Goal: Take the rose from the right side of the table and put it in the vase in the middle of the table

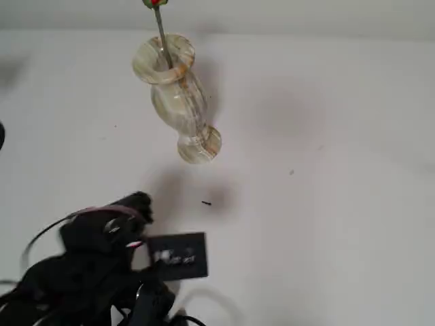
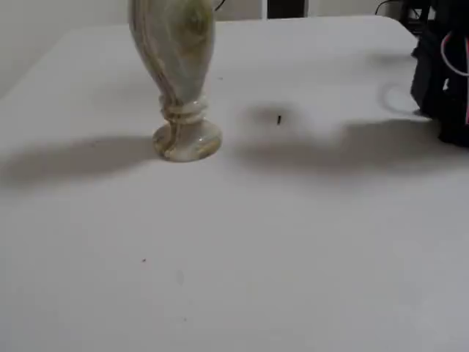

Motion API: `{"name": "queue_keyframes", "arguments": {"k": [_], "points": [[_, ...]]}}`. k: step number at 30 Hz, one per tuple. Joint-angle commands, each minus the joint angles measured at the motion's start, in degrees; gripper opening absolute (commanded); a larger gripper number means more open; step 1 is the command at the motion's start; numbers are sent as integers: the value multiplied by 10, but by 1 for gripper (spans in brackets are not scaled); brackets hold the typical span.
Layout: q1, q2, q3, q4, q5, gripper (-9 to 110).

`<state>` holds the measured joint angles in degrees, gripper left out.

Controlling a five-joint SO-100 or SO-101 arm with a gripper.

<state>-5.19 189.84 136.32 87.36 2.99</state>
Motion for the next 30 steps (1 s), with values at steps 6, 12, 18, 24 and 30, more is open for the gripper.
{"name": "queue_keyframes", "arguments": {"k": [6, 12, 18, 24, 30], "points": [[19, 6, 278, -123, -19, 0], [27, 6, 357, -155, -11, 0], [28, 6, 357, -155, -11, 0], [28, 6, 357, -155, -11, 0], [28, 6, 357, -155, -11, 0]]}}
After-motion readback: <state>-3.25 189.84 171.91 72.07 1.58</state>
